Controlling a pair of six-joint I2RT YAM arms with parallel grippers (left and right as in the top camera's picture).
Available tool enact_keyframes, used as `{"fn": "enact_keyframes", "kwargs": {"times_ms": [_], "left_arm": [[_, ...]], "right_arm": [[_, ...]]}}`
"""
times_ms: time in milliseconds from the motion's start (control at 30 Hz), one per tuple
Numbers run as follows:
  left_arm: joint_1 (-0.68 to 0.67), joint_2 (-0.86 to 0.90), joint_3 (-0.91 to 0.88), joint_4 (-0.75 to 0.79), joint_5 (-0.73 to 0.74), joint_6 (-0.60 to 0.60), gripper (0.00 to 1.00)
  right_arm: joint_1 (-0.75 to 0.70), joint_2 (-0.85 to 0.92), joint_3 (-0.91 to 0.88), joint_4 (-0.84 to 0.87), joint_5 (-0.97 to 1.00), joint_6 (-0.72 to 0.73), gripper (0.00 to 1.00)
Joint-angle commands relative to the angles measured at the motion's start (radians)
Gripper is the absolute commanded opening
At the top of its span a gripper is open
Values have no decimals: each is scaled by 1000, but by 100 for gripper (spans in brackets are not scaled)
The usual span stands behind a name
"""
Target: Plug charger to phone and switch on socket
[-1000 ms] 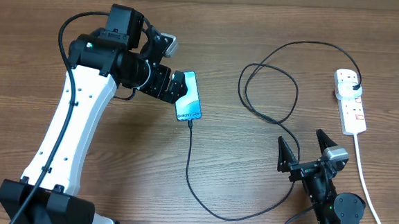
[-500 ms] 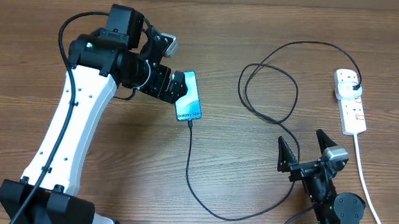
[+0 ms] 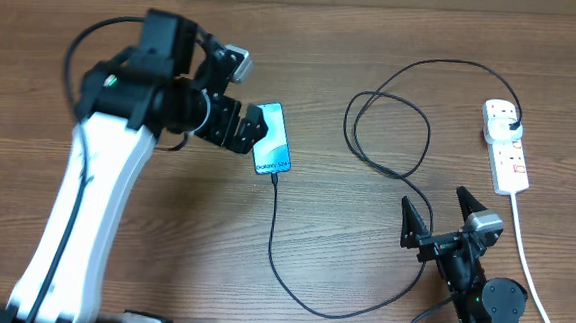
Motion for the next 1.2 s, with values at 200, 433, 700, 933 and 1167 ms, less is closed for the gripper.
{"fn": "enact_keyframes", "kwargs": {"times_ms": [200,433,700,933,1167], "left_arm": [[28,-423,-1,-3,-223,-6,100],[192,-747,-219,10,-261,-6,100],[348,-1117,-665,280,-286,-113,100],[455,-1273,-976,467,-130,-168,100],[455,-1276,-1215,707,-50,-229,100]], "right_arm": [[8,-9,-11,4,11,4,100],[8,-9,-11,4,11,4,100],[8,-9,-11,4,11,4,100],[8,-9,-11,4,11,4,100],[8,-9,-11,4,11,4,100]]}}
